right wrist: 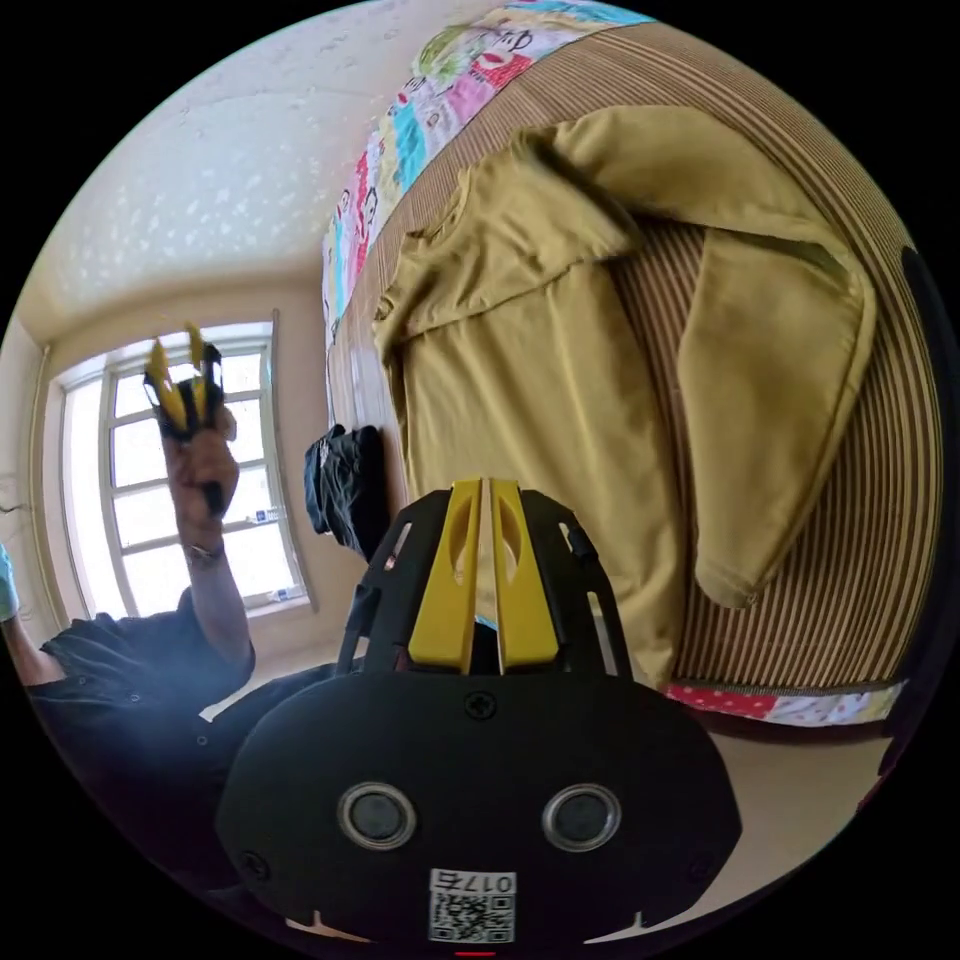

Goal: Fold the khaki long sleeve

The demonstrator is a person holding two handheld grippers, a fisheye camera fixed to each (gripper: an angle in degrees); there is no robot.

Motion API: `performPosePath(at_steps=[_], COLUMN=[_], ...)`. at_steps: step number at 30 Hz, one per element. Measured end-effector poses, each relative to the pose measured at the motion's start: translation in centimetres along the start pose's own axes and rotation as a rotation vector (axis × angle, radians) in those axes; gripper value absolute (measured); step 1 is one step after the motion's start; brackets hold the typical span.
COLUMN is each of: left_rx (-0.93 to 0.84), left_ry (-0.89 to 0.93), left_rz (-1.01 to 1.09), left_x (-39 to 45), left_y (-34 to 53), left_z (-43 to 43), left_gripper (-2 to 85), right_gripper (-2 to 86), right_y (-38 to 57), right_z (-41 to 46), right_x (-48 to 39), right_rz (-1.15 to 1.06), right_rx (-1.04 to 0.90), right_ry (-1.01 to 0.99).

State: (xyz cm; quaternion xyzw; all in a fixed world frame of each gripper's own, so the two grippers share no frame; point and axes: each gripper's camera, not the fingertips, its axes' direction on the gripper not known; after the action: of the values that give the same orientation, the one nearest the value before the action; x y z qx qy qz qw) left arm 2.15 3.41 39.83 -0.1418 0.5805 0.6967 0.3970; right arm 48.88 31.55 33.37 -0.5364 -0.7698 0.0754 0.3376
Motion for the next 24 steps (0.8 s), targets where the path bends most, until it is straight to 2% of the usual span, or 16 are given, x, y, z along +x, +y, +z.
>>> performPosePath(at_steps=[7, 10, 12, 15, 19, 20, 24], left_rx=[0.218, 0.223, 0.186, 0.124, 0.105, 0.107, 0.105], left_ry=[-0.409, -0.616, -0.69, -0.725, -0.729, -0.722, -0.612], left_rz=[-0.283, -0.318, -0.34, -0.351, -0.331, -0.329, -0.291], left_x=[-10.2, -13.1, -14.8, -17.1, -18.2, -18.1, -17.8], left_y=[1.1, -1.4, -3.2, -6.0, -7.0, -6.8, -5.8], left_z=[-11.6, -13.9, -14.1, -13.4, -13.3, -13.5, -15.8], left_gripper=[8.8, 9.9, 10.8, 10.5, 7.5, 7.2, 5.1], right_gripper=[6.7, 9.3, 11.1, 12.4, 7.7, 6.7, 5.1], right_y=[-3.8, -7.1, -9.7, -14.4, -20.1, -20.1, -18.6], right_z=[-3.4, -5.2, -5.9, -6.1, -3.1, -3.3, -5.5], right_x=[1.4, 0.1, -0.3, -0.1, 0.7, -0.6, -6.9], right_rz=[0.03, 0.012, 0.039, 0.073, 0.168, 0.146, -0.031], right_rx=[0.21, 0.33, 0.369, 0.382, 0.141, 0.141, 0.199], right_ry=[-0.114, -0.022, 0.075, 0.173, 0.379, 0.399, 0.277])
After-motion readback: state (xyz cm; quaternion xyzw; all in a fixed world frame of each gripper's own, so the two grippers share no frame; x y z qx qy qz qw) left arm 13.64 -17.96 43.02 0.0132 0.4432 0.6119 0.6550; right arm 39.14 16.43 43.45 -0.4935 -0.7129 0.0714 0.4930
